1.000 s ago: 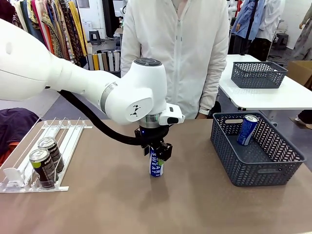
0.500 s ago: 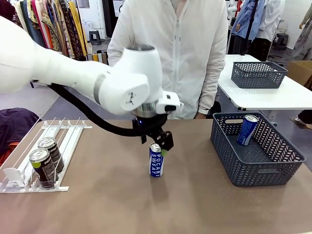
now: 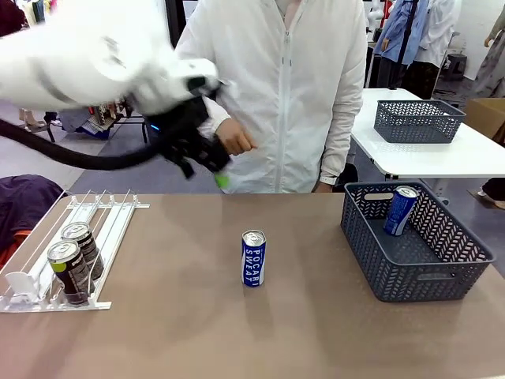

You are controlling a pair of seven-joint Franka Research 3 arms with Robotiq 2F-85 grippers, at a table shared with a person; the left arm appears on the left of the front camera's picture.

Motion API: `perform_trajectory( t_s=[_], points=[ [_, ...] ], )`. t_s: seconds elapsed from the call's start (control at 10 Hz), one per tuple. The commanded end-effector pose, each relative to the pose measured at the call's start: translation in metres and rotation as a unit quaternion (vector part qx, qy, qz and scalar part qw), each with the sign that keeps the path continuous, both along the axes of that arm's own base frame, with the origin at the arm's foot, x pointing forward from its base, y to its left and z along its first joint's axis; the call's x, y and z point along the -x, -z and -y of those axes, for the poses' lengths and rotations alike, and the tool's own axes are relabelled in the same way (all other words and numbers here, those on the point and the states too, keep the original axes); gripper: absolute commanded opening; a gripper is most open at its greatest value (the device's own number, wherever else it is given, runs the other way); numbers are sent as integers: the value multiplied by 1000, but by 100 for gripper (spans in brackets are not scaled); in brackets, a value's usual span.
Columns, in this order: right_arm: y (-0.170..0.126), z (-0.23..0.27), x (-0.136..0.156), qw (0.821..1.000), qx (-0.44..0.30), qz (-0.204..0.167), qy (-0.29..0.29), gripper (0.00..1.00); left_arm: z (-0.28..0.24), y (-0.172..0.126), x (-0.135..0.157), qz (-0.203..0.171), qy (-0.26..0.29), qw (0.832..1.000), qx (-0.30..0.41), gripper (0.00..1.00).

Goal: Retrieve and store the cans from the dispenser.
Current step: Pick up the last remaining can from one row of the Automatic Can Dispenser and place it in the middle of the table.

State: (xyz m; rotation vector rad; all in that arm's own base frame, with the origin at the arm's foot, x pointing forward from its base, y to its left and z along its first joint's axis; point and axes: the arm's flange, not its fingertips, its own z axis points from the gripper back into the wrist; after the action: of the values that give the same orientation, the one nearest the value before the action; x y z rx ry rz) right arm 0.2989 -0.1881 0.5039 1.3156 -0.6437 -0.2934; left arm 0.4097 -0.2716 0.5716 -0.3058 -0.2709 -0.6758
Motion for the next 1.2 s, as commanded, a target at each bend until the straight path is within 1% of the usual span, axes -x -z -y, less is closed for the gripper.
perform_trajectory(
  t_s=[0.0,0.1,0.2,0.3,0.4,0.5,0.6,0.7,0.8,0.9,1.0,1.1],
  points=[
    [-3,0,-3,1000,-5,14,2,100,-94,-13,-5,-11,-67,995,67,100],
    [-3,0,-3,1000,-5,14,2,100,-161,-27,-9,-19,-118,983,142,100],
    [-3,0,-3,1000,-5,14,2,100,-217,-32,-9,-18,-165,966,199,100],
    [-3,0,-3,1000,-5,14,2,100,-267,-31,-10,-29,-192,951,239,100],
    [-3,0,-3,1000,-5,14,2,100,-312,-22,-14,-43,-223,935,272,100],
    [-3,0,-3,1000,-5,14,2,100,-357,-5,-13,-69,-254,918,296,100],
    [-3,0,-3,1000,-5,14,2,100,-390,11,-6,-88,-260,903,331,100],
    [-3,0,-3,1000,-5,14,2,100,-417,27,2,-96,-286,884,356,100],
    [-3,0,-3,1000,-5,14,2,100,-440,39,9,-103,-301,868,382,100],
    [-3,0,-3,1000,-5,14,2,100,-455,49,16,-108,-321,847,409,100],
    [-3,0,-3,1000,-5,14,2,100,-460,53,19,-125,-314,850,405,100],
    [-3,0,-3,1000,-5,14,2,100,-456,47,15,-111,-319,863,375,100]
  ],
)
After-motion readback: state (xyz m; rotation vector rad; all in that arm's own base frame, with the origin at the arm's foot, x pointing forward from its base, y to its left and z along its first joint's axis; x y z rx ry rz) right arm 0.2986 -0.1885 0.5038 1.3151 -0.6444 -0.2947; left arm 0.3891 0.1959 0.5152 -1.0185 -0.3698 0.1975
